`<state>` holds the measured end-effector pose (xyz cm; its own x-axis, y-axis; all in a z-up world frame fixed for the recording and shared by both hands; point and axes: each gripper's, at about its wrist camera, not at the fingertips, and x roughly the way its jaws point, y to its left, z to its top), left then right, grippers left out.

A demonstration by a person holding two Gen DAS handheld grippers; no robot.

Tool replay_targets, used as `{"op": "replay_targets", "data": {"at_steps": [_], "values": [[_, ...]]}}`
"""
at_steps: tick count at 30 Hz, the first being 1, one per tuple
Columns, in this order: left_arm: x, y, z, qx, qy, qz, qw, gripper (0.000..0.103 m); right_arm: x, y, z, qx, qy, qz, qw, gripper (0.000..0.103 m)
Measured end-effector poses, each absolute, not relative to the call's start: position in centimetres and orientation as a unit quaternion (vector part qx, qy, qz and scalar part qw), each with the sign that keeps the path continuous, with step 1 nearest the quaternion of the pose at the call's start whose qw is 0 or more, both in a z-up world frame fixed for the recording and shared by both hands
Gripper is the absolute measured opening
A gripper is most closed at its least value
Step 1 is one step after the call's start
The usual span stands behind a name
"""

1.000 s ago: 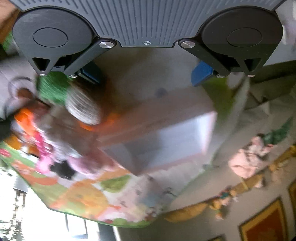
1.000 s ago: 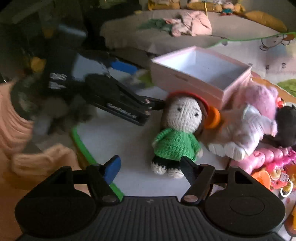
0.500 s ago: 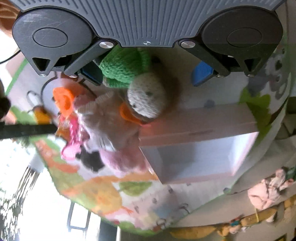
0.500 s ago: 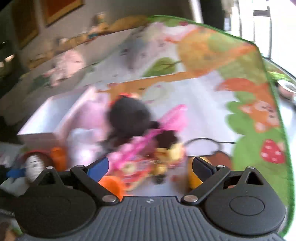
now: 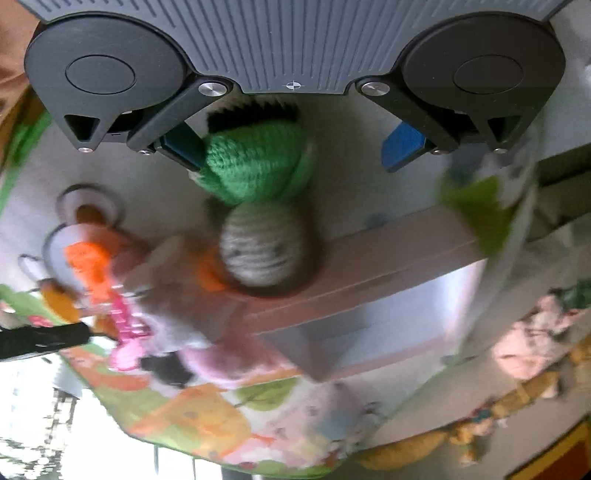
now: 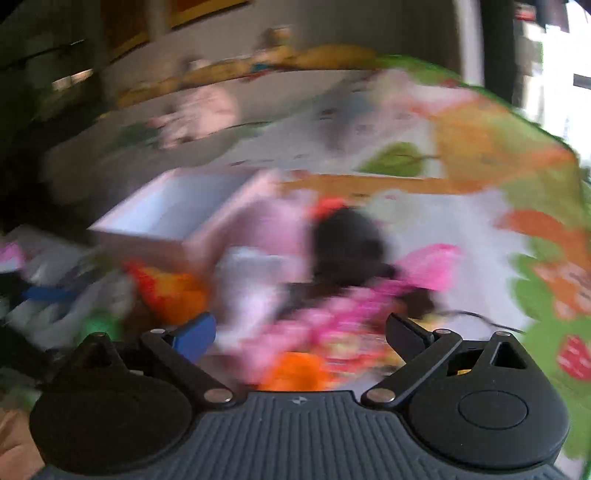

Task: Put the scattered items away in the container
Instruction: 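Lift the crochet doll with the right gripper and carry it toward the pink box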

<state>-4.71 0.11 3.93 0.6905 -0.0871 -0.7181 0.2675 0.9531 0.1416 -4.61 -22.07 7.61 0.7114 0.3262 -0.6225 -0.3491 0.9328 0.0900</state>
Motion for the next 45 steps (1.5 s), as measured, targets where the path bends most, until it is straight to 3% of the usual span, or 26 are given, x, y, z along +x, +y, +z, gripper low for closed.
{"op": "replay_targets", "data": {"at_steps": [5, 9, 10, 11, 13, 19, 28, 32, 36, 42, 45], "values": [[-4.9, 0.9, 4.4, 0.086, 0.366, -0.124, 0.918, 0.103, -4.0, -15.1, 8.1, -0.051, 0.351, 0.295, 0.887, 0.081], [-4.3, 0.0, 3.6, 0.083, 0.359, -0.132, 0.920, 0.101, -2.4, -10.5, 7.7, -0.074, 0.349, 0.311, 0.881, 0.081], [-4.2, 0.0, 3.5, 0.079, 0.358, -0.135, 0.920, 0.098, -1.7, -9.6, 7.4, -0.069, 0.356, 0.315, 0.877, 0.081], [-4.1, 0.0, 3.4, 0.073, 0.360, -0.142, 0.919, 0.082, -1.1, -9.1, 7.0, -0.062, 0.364, 0.318, 0.873, 0.078], [-4.2, 0.2, 3.3, 0.058, 0.365, -0.151, 0.917, 0.075, -0.1, -8.1, 6.3, -0.052, 0.386, 0.327, 0.861, 0.062], [-5.4, 0.9, 3.7, 0.045, 0.367, -0.146, 0.918, 0.073, -1.3, -8.0, 6.2, -0.048, 0.395, 0.348, 0.849, 0.062], [-7.5, 0.7, 4.2, 0.062, 0.363, -0.162, 0.916, 0.081, -3.1, -11.9, 6.3, -0.005, 0.426, 0.351, 0.834, 0.059], [-7.2, 0.4, 3.8, 0.061, 0.372, -0.168, 0.911, 0.068, -3.2, -11.6, 6.0, -0.006, 0.424, 0.344, 0.838, 0.060], [-7.6, 0.1, 3.7, 0.065, 0.374, -0.174, 0.908, 0.067, -3.0, -10.9, 5.5, -0.005, 0.427, 0.341, 0.838, 0.065], [-7.6, 0.0, 3.4, 0.067, 0.378, -0.171, 0.907, 0.077, -3.0, -10.4, 5.4, -0.015, 0.422, 0.342, 0.840, 0.065], [-7.4, 0.2, 3.2, 0.065, 0.380, -0.172, 0.906, 0.076, -3.3, -10.2, 5.5, -0.027, 0.421, 0.341, 0.840, 0.065]]}}
